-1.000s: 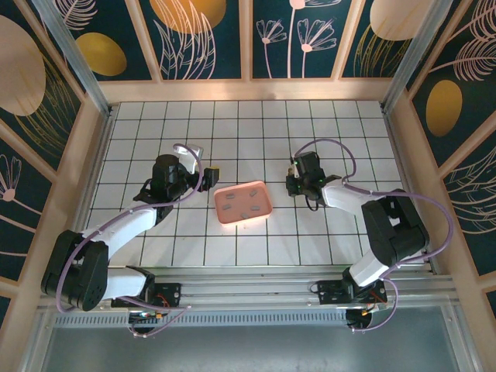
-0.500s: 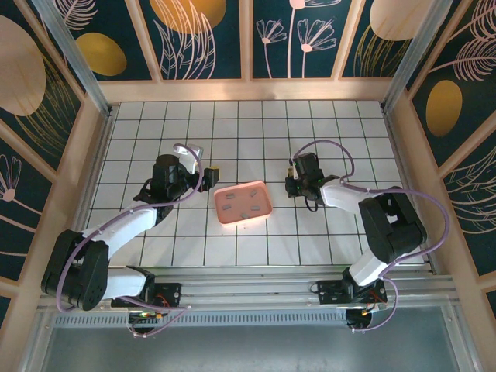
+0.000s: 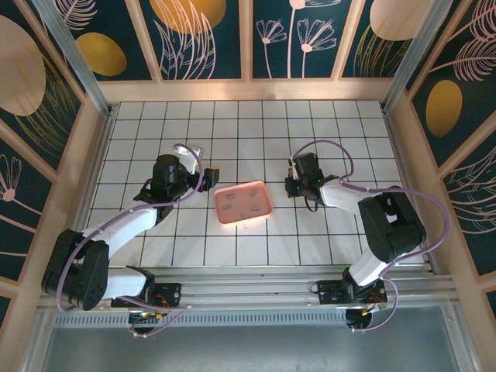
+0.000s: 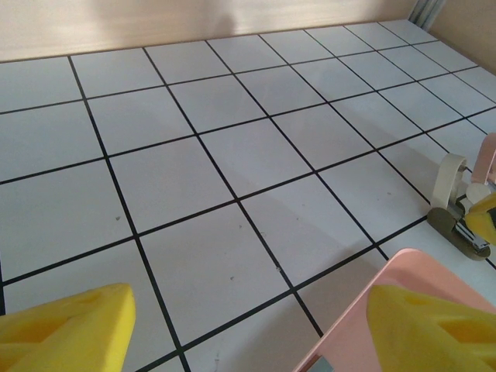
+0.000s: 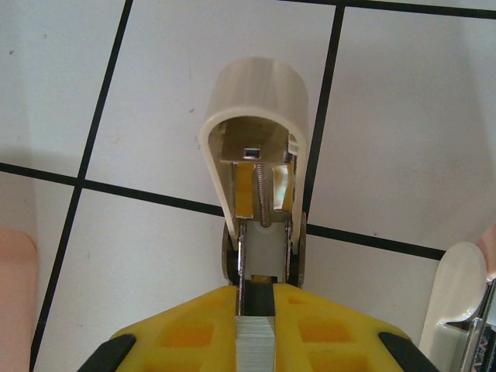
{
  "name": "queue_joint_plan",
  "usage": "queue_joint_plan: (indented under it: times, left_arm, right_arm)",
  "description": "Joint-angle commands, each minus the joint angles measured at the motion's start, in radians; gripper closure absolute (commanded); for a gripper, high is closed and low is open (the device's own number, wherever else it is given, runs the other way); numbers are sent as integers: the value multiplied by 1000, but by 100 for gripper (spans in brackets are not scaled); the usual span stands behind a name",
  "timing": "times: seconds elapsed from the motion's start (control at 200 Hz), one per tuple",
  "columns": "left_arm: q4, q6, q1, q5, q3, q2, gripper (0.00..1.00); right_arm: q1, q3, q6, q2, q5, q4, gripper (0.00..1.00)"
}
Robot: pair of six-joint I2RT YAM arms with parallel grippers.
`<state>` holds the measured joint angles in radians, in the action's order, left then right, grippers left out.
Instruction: Load the staples into the stapler
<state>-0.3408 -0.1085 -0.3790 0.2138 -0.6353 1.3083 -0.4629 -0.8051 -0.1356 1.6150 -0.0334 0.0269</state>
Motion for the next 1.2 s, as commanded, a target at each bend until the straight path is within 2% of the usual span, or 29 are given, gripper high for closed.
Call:
queue_joint_plan:
  times: [0.0,0.215,1.196]
  left_arm:
    - [-24,6,-4,20,-14,6,22]
    - [-27,6,-5,21,-14,5,22]
    - [-26,5,-4,23,-14,8,22]
  right_arm:
    - [-1,-17,8,-24,-3,15,84]
    - [1,-43,19,-55,-21,35,84]
    - [1,3,24,13,-33,6,84]
